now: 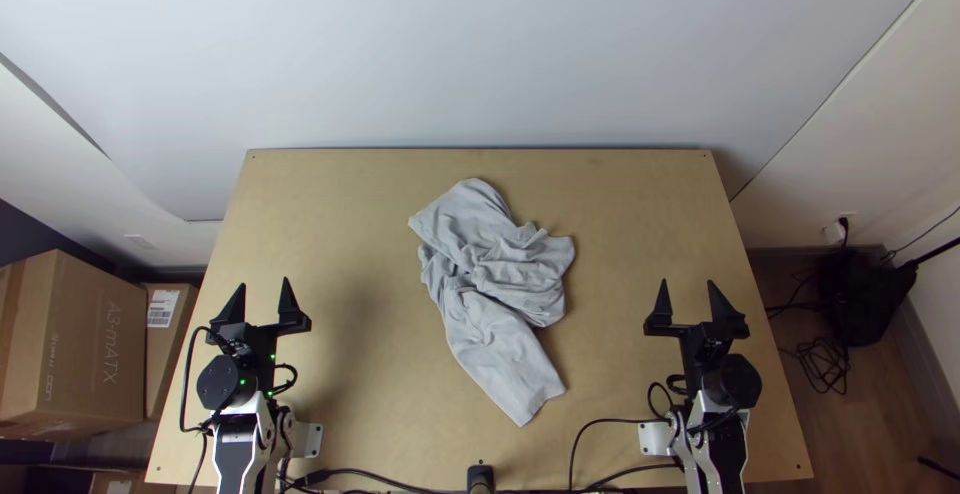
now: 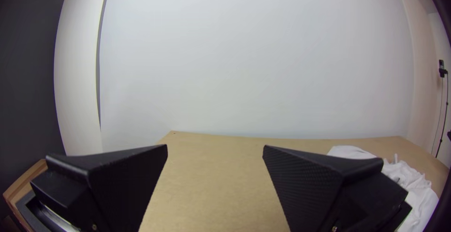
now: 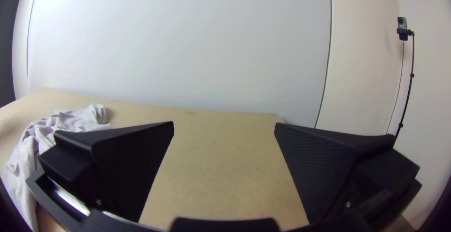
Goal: Fold the t-shirt
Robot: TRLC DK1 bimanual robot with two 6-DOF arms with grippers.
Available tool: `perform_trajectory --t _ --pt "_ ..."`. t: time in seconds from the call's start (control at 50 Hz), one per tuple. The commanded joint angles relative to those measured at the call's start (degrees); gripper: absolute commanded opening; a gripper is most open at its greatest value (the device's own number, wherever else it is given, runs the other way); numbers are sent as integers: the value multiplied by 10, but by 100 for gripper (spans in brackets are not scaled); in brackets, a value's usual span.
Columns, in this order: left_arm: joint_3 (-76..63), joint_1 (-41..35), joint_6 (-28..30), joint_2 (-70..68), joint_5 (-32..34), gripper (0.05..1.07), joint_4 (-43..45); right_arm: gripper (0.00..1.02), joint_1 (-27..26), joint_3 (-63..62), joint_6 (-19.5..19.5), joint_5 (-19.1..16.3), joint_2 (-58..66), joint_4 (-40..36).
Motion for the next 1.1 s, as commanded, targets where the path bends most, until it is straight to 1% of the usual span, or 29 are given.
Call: perform_trajectory --t 0.0,0.42,0.5,0.58,0.72,0.78,0.84,0.98,1.04,1.08 --pt "-26 -2 -7 -1 3 103 -8 99 -3 -2 10 4 -3 -11" --pt "-26 -2 -8 -1 3 103 -8 99 -3 -2 10 4 -2 -11" --pt "-26 -3 -9 -1 3 103 -8 99 0 -2 22 4 -3 -11" --pt "-26 -5 -26 -1 3 103 -8 99 0 -2 22 4 -2 -11" --pt "-26 -1 -22 -1 3 103 -10 99 1 -2 23 4 -3 -11" --pt "-26 0 -22 -1 3 103 -10 99 3 -2 36 4 -3 -12" --pt "-25 -2 -21 -1 7 103 -10 99 6 -2 41 4 -2 -13" --pt "-25 -4 24 -1 16 103 -11 99 -4 -2 31 4 -3 -12" --pt "-21 -5 54 -1 17 103 -11 99 4 5 40 4 -3 -7" --pt "-15 -3 68 0 16 103 -17 99 15 18 61 4 -3 -7"
